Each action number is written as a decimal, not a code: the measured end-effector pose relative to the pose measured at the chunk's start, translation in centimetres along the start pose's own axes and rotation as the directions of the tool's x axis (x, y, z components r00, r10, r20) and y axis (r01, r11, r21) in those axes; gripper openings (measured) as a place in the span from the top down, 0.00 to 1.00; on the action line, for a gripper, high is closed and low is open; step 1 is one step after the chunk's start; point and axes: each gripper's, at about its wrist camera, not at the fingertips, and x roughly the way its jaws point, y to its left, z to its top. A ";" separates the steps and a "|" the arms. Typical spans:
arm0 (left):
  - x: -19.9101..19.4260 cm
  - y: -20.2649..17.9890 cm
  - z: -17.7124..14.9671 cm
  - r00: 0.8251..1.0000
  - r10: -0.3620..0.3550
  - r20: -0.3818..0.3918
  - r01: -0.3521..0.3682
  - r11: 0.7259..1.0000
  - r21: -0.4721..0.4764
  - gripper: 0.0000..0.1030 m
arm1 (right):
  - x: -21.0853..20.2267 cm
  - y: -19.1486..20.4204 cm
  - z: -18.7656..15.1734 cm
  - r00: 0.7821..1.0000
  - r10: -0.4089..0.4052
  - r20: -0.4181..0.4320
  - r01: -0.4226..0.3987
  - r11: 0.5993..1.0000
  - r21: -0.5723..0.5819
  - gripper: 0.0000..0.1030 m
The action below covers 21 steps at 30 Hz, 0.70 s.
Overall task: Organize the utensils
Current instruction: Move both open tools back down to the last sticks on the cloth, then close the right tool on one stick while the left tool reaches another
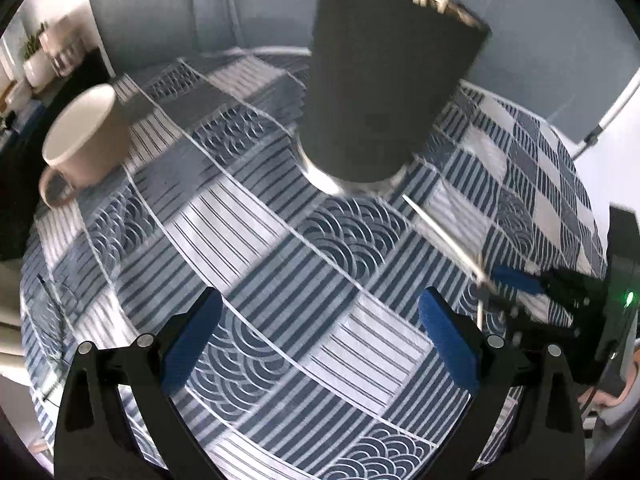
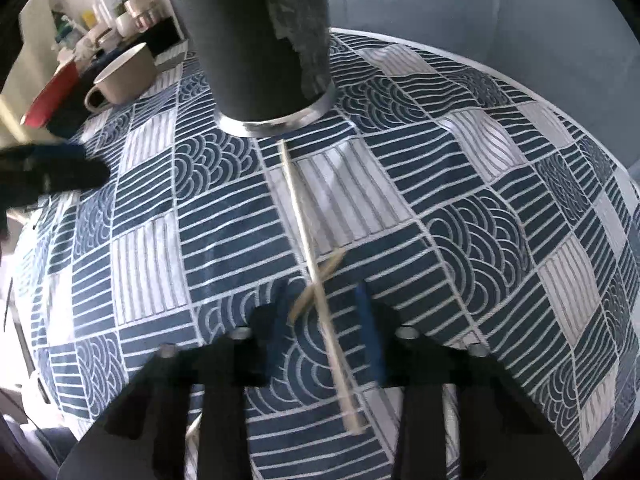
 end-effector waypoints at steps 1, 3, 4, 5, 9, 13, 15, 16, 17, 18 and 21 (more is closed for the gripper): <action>0.3 -0.4 -0.4 1.000 -0.009 -0.012 0.009 1.000 0.005 0.06 | -0.1 -0.5 0.0 1.000 0.013 -0.004 -0.013 1.000 0.024 0.83; 1.0 -1.3 -1.1 0.999 -0.018 -0.034 0.018 1.000 0.023 0.07 | -0.2 -1.3 0.0 0.999 0.038 -0.011 -0.038 0.998 0.053 0.90; 1.2 -1.8 -1.3 0.999 -0.020 -0.042 0.021 0.999 0.034 0.07 | -0.3 -1.4 -0.1 0.999 0.040 -0.010 -0.039 0.998 0.051 0.91; 1.5 -2.4 -1.7 0.998 -0.024 -0.051 0.027 0.998 0.049 0.07 | -0.3 -1.5 -0.2 0.999 0.041 -0.009 -0.040 0.998 0.049 0.92; 2.2 -4.7 -2.8 0.996 -0.035 -0.076 0.045 0.991 0.129 0.07 | -0.7 -2.5 -0.5 0.999 0.046 -0.006 -0.046 0.996 0.076 0.95; 2.4 -7.5 -3.8 0.994 -0.057 -0.094 0.075 0.975 0.208 0.07 | -1.1 -3.8 -0.7 0.997 0.082 -0.003 -0.081 0.987 0.135 0.95; 2.5 -8.6 -4.0 0.993 -0.063 -0.096 0.085 0.968 0.237 0.07 | -1.3 -4.3 -1.0 0.997 0.081 -0.001 -0.080 0.985 0.152 0.96; 2.7 -9.4 -4.1 0.993 -0.065 -0.100 0.088 0.963 0.256 0.07 | -1.6 -4.6 -1.2 0.997 0.079 0.004 -0.079 0.984 0.162 0.95; 2.8 -9.9 -4.2 0.993 -0.064 -0.103 0.089 0.959 0.268 0.07 | -1.9 -5.2 -1.4 0.996 0.085 0.016 -0.086 0.979 0.183 0.95; 3.0 -10.5 -4.3 0.993 -0.061 -0.104 0.088 0.955 0.282 0.07 | -2.2 -5.6 -1.5 0.996 0.085 0.021 -0.088 0.976 0.199 0.95; 3.4 -11.9 -4.3 0.992 -0.066 -0.110 0.096 0.950 0.298 0.07 | -3.0 -6.6 -2.0 0.997 0.066 0.030 -0.071 0.974 0.213 0.95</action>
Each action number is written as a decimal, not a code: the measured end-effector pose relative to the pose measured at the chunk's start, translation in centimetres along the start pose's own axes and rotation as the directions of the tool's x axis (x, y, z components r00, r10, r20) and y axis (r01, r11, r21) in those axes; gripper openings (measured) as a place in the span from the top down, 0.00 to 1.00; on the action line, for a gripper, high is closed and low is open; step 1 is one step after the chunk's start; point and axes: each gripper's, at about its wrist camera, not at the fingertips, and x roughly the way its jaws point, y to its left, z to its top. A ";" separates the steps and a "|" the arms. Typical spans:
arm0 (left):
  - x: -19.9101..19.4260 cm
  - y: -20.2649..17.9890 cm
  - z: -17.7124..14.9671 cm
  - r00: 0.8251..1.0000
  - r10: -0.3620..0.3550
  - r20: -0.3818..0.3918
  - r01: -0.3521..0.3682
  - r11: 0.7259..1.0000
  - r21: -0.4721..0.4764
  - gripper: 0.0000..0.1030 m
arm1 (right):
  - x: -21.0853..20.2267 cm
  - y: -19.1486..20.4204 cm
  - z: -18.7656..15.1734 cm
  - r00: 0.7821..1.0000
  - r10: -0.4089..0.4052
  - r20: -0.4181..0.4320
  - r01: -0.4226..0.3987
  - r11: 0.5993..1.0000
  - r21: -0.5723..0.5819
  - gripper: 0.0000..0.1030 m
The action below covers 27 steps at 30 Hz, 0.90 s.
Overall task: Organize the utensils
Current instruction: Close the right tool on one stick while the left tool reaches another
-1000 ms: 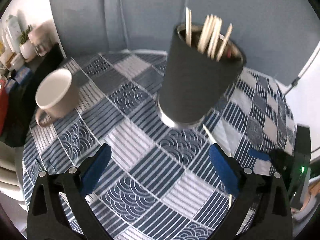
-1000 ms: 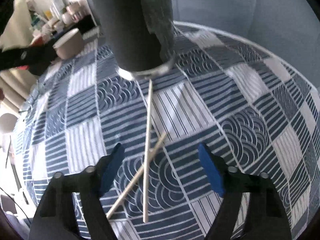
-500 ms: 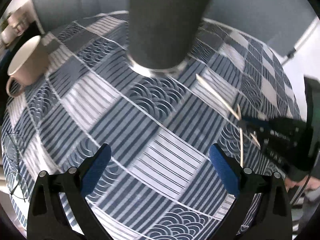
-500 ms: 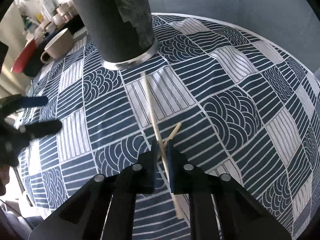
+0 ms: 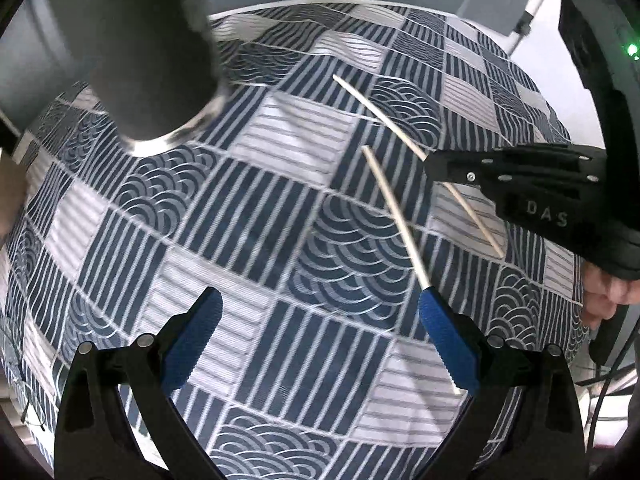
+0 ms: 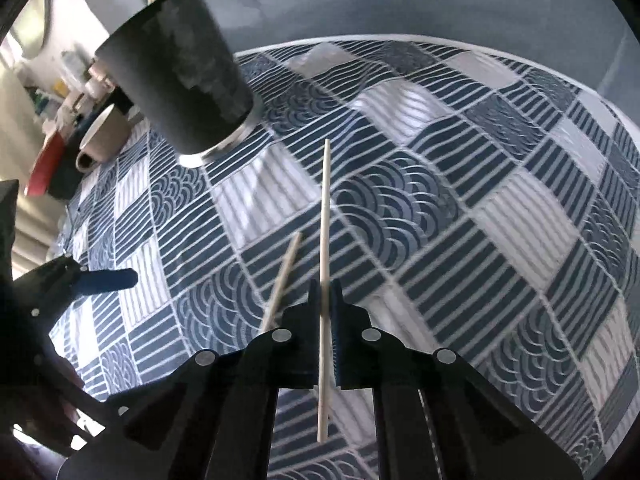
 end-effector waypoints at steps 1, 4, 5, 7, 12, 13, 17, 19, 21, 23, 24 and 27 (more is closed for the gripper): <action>0.3 -0.4 0.3 1.000 -0.003 -0.004 0.003 1.000 0.000 0.07 | -0.2 -0.3 -0.1 1.000 -0.006 0.000 0.006 1.000 0.002 0.95; 0.9 -1.1 1.1 1.000 -0.004 -0.014 0.003 1.000 -0.015 0.07 | -0.8 -1.3 -0.7 1.000 -0.023 0.002 0.023 1.000 0.013 0.95; 1.1 -1.3 1.3 1.000 -0.003 -0.020 0.003 1.000 -0.023 0.07 | -1.0 -1.6 -1.0 1.000 -0.024 -0.002 0.024 0.999 0.021 0.95; 1.7 -1.7 1.7 0.999 -0.001 -0.036 0.000 0.999 -0.036 0.07 | -1.0 -2.1 -1.5 1.000 -0.030 -0.009 0.030 0.999 0.024 0.95; 3.1 -2.5 2.3 0.997 0.030 -0.066 -0.035 0.997 -0.069 0.06 | -1.2 -3.0 -2.8 0.999 -0.031 -0.022 0.032 0.999 0.038 0.95; 3.2 -2.8 2.4 0.996 0.064 -0.069 -0.068 0.996 -0.055 0.06 | -1.3 -3.2 -3.0 0.999 -0.031 -0.025 0.032 0.999 0.039 0.95; 3.6 -3.1 2.4 0.991 0.113 -0.075 -0.114 0.993 -0.018 0.06 | -1.5 -3.4 -3.3 0.999 -0.036 -0.026 0.037 0.999 0.038 0.95; 3.0 -2.5 2.1 0.992 0.111 -0.051 -0.112 0.994 -0.015 0.14 | -1.8 -3.4 -3.1 0.999 -0.041 -0.015 0.041 0.998 0.036 0.95; 2.2 -1.9 1.7 0.993 0.114 -0.031 -0.115 0.993 -0.029 0.30 | -1.9 -3.3 -2.8 0.999 -0.032 -0.009 0.033 0.999 0.036 0.95; 1.6 -1.2 1.5 0.993 0.112 -0.026 -0.112 0.993 -0.029 0.47 | -1.9 -3.1 -2.4 1.000 -0.028 -0.003 0.028 0.999 0.029 0.95; 1.4 -1.0 1.3 0.994 0.110 -0.027 -0.110 0.994 -0.023 0.55 | -1.8 -2.9 -2.2 1.000 -0.022 0.000 0.022 0.999 0.026 0.95; 0.9 0.7 1.0 0.995 0.095 -0.042 -0.097 0.995 -0.030 0.81 | -1.7 -2.0 -1.3 1.000 -0.006 0.005 0.006 1.000 0.013 0.95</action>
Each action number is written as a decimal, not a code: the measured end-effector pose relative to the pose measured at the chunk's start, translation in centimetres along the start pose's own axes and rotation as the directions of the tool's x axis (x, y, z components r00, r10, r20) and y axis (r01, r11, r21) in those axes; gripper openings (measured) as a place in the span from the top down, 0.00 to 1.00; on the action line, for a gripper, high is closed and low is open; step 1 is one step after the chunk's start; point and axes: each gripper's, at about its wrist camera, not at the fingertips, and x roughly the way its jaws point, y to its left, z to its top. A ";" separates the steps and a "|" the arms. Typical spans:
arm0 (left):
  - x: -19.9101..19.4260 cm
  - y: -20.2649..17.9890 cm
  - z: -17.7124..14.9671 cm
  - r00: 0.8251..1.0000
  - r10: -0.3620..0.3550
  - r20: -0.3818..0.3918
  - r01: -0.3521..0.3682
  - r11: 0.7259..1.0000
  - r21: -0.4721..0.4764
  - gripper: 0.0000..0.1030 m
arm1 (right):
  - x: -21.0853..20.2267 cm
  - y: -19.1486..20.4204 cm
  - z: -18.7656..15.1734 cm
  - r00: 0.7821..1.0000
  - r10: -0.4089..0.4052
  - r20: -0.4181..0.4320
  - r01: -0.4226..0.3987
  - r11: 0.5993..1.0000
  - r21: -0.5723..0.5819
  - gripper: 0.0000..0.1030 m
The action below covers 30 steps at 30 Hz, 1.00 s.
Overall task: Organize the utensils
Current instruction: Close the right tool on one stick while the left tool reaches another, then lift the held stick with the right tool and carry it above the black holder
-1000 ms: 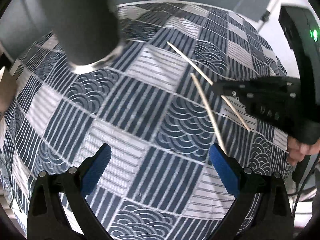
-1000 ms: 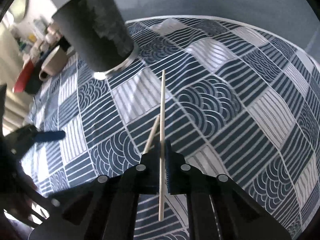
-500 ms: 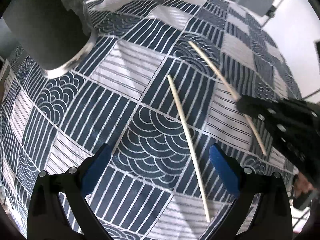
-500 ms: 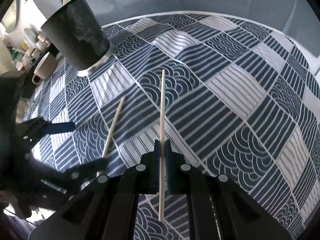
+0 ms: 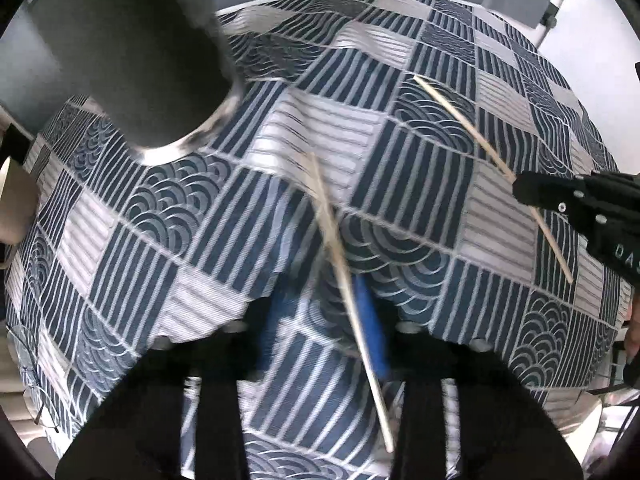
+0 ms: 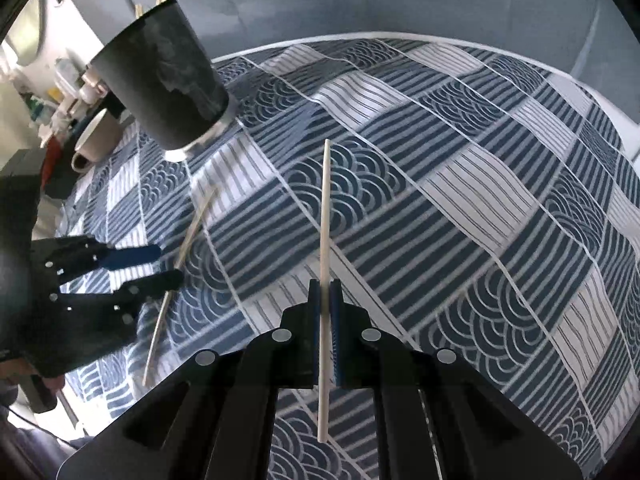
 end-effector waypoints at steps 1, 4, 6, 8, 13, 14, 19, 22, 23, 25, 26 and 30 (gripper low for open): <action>0.0 0.7 -0.1 1.000 -0.009 -0.010 0.009 1.000 -0.018 0.92 | -0.1 0.3 0.3 1.000 0.010 0.004 -0.010 1.000 -0.005 0.95; 0.1 3.5 -0.3 0.996 -0.059 -0.060 0.053 0.994 -0.101 0.96 | -0.5 1.4 1.5 0.998 0.049 0.027 -0.048 0.999 -0.016 0.95; -0.3 5.2 -0.9 0.996 -0.063 -0.063 0.054 0.990 -0.133 0.96 | -0.7 2.2 2.3 0.997 0.062 0.044 -0.061 0.998 -0.030 0.95; -1.0 6.7 -1.2 0.997 -0.057 -0.048 0.049 0.987 -0.153 0.96 | -1.0 2.8 3.1 0.995 0.079 0.062 -0.077 0.996 -0.038 0.95; -4.2 10.4 -1.3 0.999 -0.038 0.014 0.040 0.975 -0.219 0.96 | -2.5 4.5 5.6 0.979 0.161 0.127 -0.156 0.987 -0.049 0.95; -4.9 11.0 -1.1 0.999 -0.033 0.031 0.039 0.973 -0.229 0.96 | -2.9 5.0 6.2 0.974 0.175 0.146 -0.168 0.984 -0.058 0.95; -9.3 14.0 0.7 0.991 0.003 0.132 0.033 0.962 -0.270 0.96 | -5.4 7.2 9.0 0.946 0.230 0.229 -0.212 0.972 -0.100 0.95; -12.0 15.4 2.3 0.979 0.022 0.202 0.036 0.959 -0.282 0.96 | -6.9 8.4 10.8 0.928 0.253 0.272 -0.225 0.966 -0.132 0.95; -13.0 15.8 2.9 0.973 0.026 0.229 0.041 0.958 -0.285 0.96 | -7.1 8.6 11.2 0.926 0.254 0.279 -0.223 0.965 -0.138 0.95; -14.7 16.1 4.1 0.962 0.042 0.269 0.039 0.956 -0.289 0.96 | -7.6 9.4 12.5 0.920 0.261 0.294 -0.223 0.962 -0.154 0.95; -15.7 16.3 4.9 0.955 0.057 0.292 0.030 0.958 -0.287 0.96 | -7.9 9.9 13.1 0.918 0.261 0.299 -0.222 0.962 -0.160 0.95; -18.9 17.0 7.8 0.926 0.035 0.376 0.078 0.956 -0.282 0.96 | -9.0 11.1 15.6 0.897 0.287 0.336 -0.241 0.955 -0.173 0.95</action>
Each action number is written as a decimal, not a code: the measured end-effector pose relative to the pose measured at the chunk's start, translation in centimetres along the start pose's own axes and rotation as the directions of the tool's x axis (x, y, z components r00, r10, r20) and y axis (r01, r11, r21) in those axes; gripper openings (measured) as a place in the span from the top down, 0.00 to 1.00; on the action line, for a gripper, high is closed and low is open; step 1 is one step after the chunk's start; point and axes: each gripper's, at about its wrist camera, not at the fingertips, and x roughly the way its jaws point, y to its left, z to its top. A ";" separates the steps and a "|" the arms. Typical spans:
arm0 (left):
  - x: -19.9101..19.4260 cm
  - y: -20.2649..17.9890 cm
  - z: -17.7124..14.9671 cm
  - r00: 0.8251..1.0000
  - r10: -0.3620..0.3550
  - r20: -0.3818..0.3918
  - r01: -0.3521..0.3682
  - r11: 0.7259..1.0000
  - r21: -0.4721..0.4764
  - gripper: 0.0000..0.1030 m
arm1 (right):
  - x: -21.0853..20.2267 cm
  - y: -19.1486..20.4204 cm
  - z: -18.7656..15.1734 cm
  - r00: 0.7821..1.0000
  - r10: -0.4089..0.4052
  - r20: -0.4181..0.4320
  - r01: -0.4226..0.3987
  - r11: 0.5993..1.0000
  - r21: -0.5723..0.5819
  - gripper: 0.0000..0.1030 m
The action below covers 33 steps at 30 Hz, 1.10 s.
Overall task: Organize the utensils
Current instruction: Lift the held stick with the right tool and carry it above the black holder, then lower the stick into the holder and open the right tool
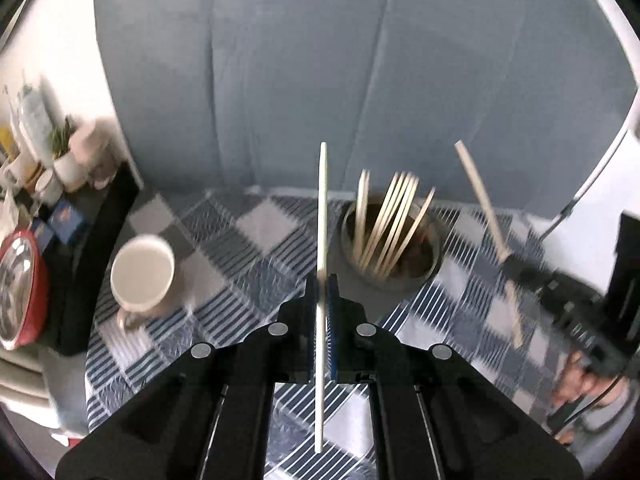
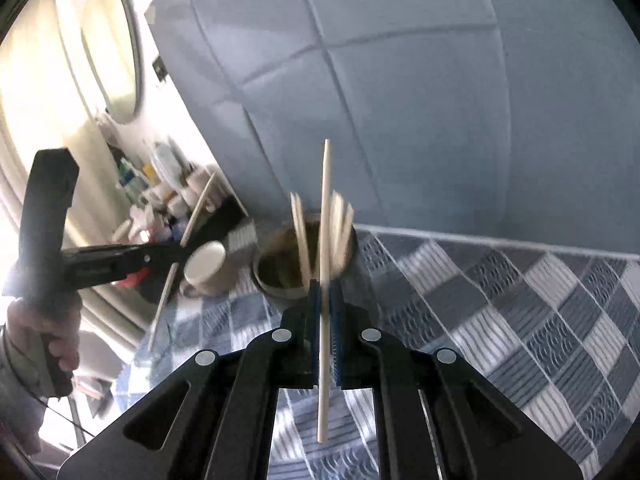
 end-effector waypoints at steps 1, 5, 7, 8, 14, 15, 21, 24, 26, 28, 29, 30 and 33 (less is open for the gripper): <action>-0.3 -0.2 0.8 1.000 -0.013 0.016 0.013 1.000 -0.001 0.96 | 0.0 0.2 0.5 1.000 0.005 0.010 -0.005 1.000 0.000 0.95; -0.9 -1.5 4.0 0.994 -0.082 0.074 0.082 0.997 0.011 0.95 | 0.6 1.0 3.0 0.999 0.024 0.045 -0.023 1.000 -0.021 0.95; -0.7 -2.1 5.1 0.987 -0.127 0.095 0.126 0.992 0.020 0.95 | 1.1 1.2 4.1 0.998 0.028 0.063 -0.026 0.999 -0.023 0.95; -0.5 -2.3 5.7 0.983 -0.154 0.101 0.152 0.988 0.029 0.95 | 1.3 1.2 4.6 0.996 0.041 0.077 -0.040 0.999 -0.015 0.95; 1.4 -3.0 8.4 0.950 -0.261 0.171 0.256 0.965 0.055 0.95 | 3.9 0.4 6.3 0.989 0.086 0.124 -0.088 0.996 0.016 0.95; 2.0 -3.0 8.6 0.943 -0.275 0.187 0.269 0.962 0.057 0.95 | 4.2 0.2 6.3 0.987 0.089 0.134 -0.092 0.996 0.019 0.95; 4.9 -2.1 7.6 0.912 -0.298 0.283 0.292 0.954 0.063 0.95 | 7.0 -1.3 5.2 0.973 0.127 0.195 -0.149 0.983 0.104 0.95; 6.6 -1.5 6.2 0.908 -0.306 0.286 0.310 0.950 0.034 0.95 | 8.5 -1.8 4.2 0.971 0.152 0.182 -0.176 0.976 0.127 0.95; 7.8 -0.9 5.6 0.909 -0.317 0.269 0.329 0.944 0.000 0.95 | 9.0 -1.9 3.3 0.973 0.154 0.172 -0.177 0.976 0.126 0.95; 8.4 -0.4 5.1 0.910 -0.323 0.262 0.342 0.939 -0.032 0.95 | 9.2 -2.1 2.6 0.977 0.144 0.158 -0.166 0.978 0.130 0.95; 8.6 -0.2 4.8 0.908 -0.330 0.258 0.353 0.935 -0.048 0.95 | 9.2 -2.2 2.3 0.977 0.151 0.153 -0.173 0.976 0.136 0.95; 8.7 -0.1 4.8 0.909 -0.332 0.253 0.357 0.933 -0.058 0.95 | 9.2 -2.4 1.9 0.977 0.157 0.146 -0.178 0.973 0.147 0.95; 8.7 0.2 4.4 0.908 -0.325 0.265 0.350 0.935 -0.050 0.95 | 9.5 -2.5 1.2 0.982 0.148 0.118 -0.165 0.975 0.150 0.95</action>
